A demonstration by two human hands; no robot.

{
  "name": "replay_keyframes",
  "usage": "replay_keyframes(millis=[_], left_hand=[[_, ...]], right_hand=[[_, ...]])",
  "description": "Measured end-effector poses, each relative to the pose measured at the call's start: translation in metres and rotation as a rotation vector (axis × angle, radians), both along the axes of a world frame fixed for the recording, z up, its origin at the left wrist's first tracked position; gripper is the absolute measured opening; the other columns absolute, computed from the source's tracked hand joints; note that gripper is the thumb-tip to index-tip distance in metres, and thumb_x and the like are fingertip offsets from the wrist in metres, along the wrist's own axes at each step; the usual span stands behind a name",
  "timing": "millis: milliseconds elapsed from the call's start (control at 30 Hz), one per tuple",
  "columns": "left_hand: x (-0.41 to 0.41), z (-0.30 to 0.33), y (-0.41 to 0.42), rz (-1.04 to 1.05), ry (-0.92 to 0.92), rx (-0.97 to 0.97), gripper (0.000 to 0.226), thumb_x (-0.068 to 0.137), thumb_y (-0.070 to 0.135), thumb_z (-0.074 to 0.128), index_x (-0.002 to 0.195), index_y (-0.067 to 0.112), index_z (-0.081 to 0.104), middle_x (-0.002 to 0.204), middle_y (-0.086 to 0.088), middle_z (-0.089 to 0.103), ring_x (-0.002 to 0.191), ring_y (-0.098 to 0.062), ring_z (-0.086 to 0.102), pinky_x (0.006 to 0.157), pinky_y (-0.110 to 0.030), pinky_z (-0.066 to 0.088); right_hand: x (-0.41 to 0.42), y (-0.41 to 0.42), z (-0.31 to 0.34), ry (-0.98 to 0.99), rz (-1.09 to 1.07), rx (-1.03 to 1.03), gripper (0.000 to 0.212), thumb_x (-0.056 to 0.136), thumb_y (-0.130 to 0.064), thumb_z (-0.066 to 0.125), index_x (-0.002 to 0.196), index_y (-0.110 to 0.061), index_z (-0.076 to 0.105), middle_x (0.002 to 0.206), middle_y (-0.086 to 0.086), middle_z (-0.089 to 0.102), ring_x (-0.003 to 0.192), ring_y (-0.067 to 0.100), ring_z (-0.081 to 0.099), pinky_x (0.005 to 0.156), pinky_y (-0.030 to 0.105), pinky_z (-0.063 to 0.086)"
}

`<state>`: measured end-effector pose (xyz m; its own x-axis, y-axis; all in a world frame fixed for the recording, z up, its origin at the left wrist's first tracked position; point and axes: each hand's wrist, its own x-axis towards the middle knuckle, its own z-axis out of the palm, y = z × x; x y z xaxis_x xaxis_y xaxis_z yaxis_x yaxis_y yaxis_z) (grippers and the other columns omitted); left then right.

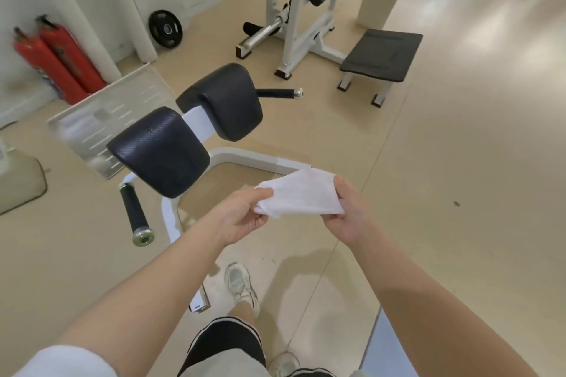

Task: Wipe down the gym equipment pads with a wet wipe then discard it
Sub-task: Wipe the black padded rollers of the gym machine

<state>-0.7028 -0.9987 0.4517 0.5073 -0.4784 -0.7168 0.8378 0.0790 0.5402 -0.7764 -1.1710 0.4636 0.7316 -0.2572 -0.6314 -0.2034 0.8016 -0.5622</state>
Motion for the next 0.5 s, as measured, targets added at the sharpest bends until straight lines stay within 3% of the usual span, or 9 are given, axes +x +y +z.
replay_keyframes(millis=[167,267,367,500], left_hand=[[0.057,0.0,0.002,0.116,-0.089,-0.029,0.017,0.091,-0.003,0.044,0.101,0.005,0.055,0.098,-0.013,0.06,0.078,-0.019,0.061,0.059,-0.026,0.057],[0.096,0.009,0.013,0.11,-0.056,-0.171,0.026,0.092,-0.006,0.039,0.113,0.003,0.051,0.102,-0.015,0.061,0.078,-0.021,0.065,0.061,-0.028,0.058],[0.129,0.013,0.029,0.054,0.037,-0.317,0.038,0.086,0.001,0.047,0.124,0.003,0.05,0.108,-0.014,0.063,0.08,-0.02,0.069,0.066,-0.03,0.058],[0.159,0.017,0.047,0.276,-0.012,-0.414,0.036,0.076,-0.001,0.054,0.11,0.011,0.059,0.096,-0.011,0.069,0.078,-0.019,0.07,0.064,-0.029,0.058]], right_hand=[[0.061,-0.002,0.007,-0.076,-0.034,0.015,0.024,0.101,-0.018,0.036,0.095,-0.005,0.056,0.058,-0.001,0.066,0.044,0.007,0.06,0.035,0.016,0.042],[0.103,0.0,0.01,-0.103,0.019,-0.019,0.027,0.101,-0.019,0.034,0.093,-0.006,0.056,0.059,-0.002,0.066,0.047,0.007,0.061,0.038,0.016,0.044],[0.144,0.006,0.005,-0.156,0.117,-0.059,0.028,0.101,-0.021,0.033,0.098,-0.009,0.058,0.068,-0.002,0.068,0.058,0.008,0.065,0.048,0.017,0.049],[0.18,0.017,0.004,-0.154,0.193,-0.026,0.029,0.101,-0.02,0.032,0.098,-0.01,0.059,0.077,0.0,0.071,0.065,0.011,0.068,0.048,0.021,0.051]])
